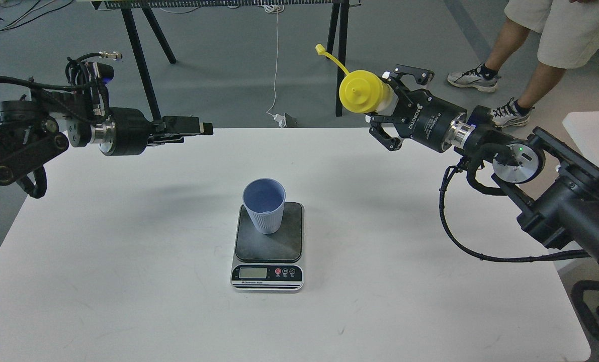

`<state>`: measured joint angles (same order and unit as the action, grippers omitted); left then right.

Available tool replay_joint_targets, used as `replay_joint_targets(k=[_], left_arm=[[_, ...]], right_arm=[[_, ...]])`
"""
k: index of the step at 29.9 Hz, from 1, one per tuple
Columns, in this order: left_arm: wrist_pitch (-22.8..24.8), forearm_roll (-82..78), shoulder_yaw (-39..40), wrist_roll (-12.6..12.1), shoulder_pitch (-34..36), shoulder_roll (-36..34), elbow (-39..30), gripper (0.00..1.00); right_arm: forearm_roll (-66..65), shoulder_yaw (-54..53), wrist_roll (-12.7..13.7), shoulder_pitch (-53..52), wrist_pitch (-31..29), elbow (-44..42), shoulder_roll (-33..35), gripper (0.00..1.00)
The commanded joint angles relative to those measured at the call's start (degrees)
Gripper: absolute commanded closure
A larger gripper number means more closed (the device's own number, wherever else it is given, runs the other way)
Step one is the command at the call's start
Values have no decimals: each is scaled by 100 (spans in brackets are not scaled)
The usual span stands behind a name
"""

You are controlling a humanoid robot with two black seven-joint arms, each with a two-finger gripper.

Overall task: Pour seasoning into cup on scale with both arms
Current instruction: 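Lift the yellow bottle and carry it above the blue cup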

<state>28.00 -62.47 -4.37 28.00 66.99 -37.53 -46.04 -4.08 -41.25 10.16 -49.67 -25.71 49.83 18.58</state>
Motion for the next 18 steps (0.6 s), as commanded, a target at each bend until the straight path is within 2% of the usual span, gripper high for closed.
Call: replay_joint_targets(k=[1,14,18], left_arm=[[0,244,7,0,-177,-114,16,1],[0,684,7,0,-705,-132,289,1],[0,684,7,0,-705,-141,297,1]], right_arm=[[-715,108,-119,-341,250,0,-30,95],[-3624,117,-330,-754,453,141,-583,95],[-4608,274,-576,-816,628,150,-856,95]])
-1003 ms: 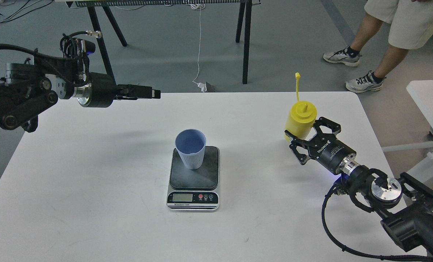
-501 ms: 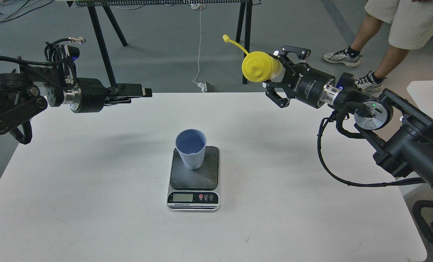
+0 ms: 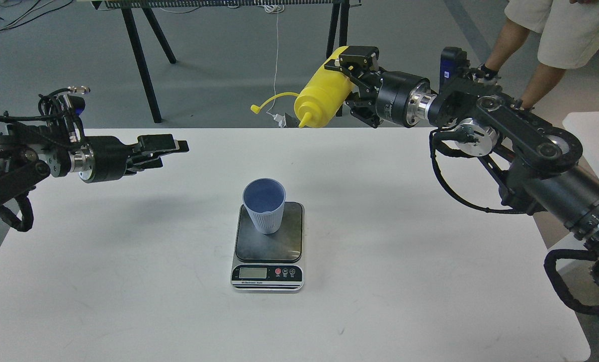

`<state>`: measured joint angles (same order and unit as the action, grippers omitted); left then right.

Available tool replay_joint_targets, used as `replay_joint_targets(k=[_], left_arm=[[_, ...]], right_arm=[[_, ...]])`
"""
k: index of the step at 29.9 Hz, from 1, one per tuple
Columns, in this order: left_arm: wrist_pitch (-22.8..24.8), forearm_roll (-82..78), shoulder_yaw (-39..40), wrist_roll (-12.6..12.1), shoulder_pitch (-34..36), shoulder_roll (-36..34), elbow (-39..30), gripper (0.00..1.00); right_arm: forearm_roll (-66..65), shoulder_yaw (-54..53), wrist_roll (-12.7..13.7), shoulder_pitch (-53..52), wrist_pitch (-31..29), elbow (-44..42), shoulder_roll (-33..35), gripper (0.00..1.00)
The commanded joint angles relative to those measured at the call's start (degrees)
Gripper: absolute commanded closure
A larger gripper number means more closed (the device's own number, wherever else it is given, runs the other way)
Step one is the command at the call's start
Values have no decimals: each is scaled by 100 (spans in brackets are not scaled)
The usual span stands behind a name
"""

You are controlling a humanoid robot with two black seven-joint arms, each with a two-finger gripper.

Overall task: Pour seasoning into cup on scale with both arms
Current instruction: 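Lift the yellow bottle and carry it above the blue cup, then tilt the bottle nozzle down into the blue cup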

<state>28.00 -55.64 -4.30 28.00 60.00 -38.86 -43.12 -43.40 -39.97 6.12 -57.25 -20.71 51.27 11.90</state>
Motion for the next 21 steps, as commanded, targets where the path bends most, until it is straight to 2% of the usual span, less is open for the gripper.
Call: replay_joint_targets(k=[1,7,12,15,21], left_arm=[[0,1,0,0,-6,-8,5,1],[0,1,0,0,-14,-25,5,1],[0,-8,-9,0,-49,-25,5,1],[0,-8,-9,0,-85,-25,5,1],[0,-8,-9,0,-155,-8,137,1]], right_arm=[[-836,261,-251,-93,198,6,-240,95],[-1127,964,-612,-286,831,-12,-434,95],[-1522,1150,-928,-295,1393,-64,-654,95],[-1628,1167,-990,-251,1596,-73,-663,95],[-1839,1492,-1052,-242,1640,-161,-698,95]])
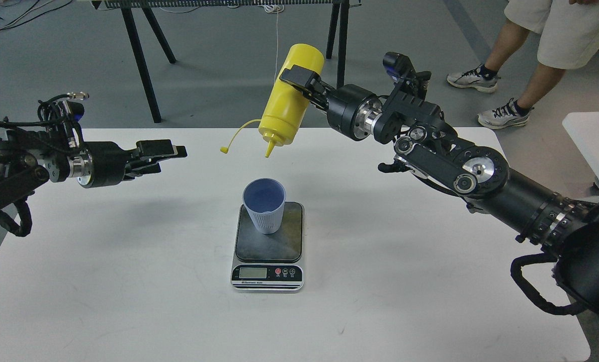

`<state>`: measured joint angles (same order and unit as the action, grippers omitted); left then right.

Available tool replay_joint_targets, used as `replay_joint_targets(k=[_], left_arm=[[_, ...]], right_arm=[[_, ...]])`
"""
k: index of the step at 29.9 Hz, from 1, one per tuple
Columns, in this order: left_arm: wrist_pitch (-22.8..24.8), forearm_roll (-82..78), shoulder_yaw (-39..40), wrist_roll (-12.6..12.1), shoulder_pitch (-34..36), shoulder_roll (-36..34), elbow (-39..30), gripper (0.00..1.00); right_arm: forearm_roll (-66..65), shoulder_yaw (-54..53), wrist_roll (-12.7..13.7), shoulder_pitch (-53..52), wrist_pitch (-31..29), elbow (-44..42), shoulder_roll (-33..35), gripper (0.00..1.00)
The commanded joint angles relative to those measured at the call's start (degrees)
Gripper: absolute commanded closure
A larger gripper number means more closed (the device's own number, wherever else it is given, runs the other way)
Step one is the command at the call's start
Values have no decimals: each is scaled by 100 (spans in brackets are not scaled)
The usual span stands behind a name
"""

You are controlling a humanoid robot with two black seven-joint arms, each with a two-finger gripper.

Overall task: Pour seasoning into cup on scale with both arms
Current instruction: 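Tilt the bottle nozzle down into the blue cup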

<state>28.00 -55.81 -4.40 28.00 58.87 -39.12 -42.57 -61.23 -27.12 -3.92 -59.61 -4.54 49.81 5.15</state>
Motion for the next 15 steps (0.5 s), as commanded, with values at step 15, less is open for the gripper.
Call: replay_joint_targets(k=[15], left_arm=[[0,9,9,0,-95,36,161,1]], right_arm=[[-434,621,-250,2,383,-270,-303,95]])
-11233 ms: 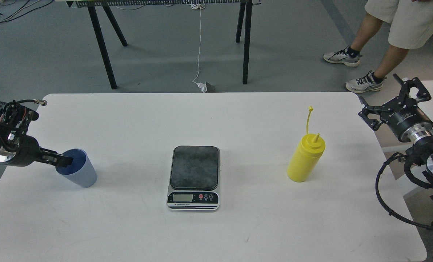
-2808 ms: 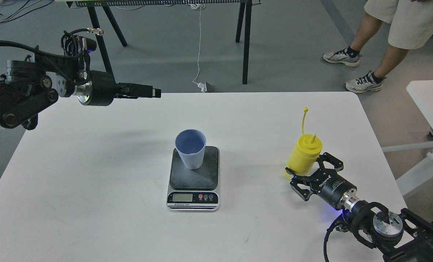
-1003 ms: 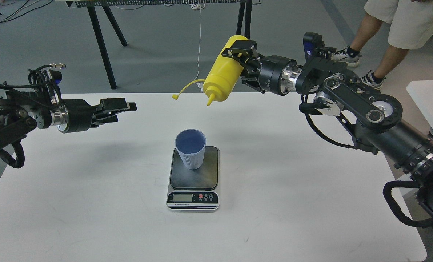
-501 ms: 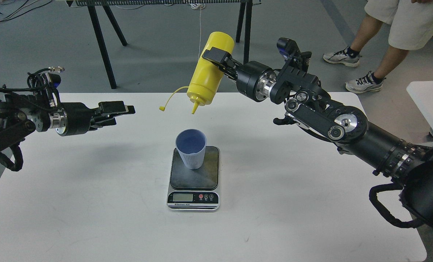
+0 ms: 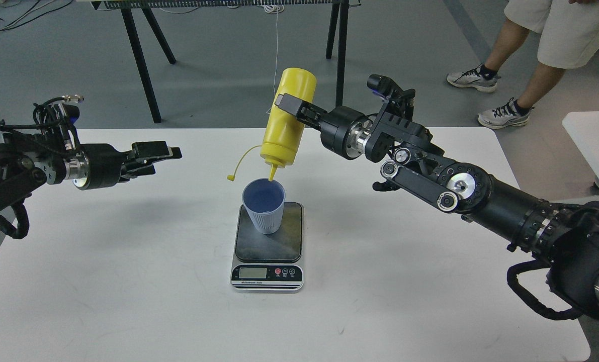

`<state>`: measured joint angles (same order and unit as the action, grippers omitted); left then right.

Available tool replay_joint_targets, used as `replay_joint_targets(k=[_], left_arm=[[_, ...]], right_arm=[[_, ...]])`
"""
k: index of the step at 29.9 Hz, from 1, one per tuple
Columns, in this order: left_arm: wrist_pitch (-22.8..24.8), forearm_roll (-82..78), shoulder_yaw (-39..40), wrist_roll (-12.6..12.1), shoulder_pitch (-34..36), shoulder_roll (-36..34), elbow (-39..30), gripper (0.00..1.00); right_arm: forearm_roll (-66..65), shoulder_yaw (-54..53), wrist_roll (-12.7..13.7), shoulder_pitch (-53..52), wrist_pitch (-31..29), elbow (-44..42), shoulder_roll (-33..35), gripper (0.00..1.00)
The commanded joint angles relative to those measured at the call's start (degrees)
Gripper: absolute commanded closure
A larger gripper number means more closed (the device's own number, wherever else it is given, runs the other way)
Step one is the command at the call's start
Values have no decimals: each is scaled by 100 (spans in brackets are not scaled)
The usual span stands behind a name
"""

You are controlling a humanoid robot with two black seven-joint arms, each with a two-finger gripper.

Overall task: Pour seasoning into cup on scale with both arms
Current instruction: 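Tilt the bottle nozzle down into the blue cup, then raise the yellow bottle upright away from the cup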

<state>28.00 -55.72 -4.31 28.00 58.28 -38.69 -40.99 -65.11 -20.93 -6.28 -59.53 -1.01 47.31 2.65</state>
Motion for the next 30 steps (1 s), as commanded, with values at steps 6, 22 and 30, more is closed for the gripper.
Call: replay_joint_targets(k=[6,22,30], left_arm=[[0,0,0,0,-44,-7,3,1],[0,-9,0,0,-44,1,3,1],[0,-27,-9,0,-44,10,3,1]], right_arm=[[-72,19,-22,3,101,-126,-125,95],[-81,177,-22,11,154,-222,-125,94],[182,-366,13,11,180,-223,-151,94]])
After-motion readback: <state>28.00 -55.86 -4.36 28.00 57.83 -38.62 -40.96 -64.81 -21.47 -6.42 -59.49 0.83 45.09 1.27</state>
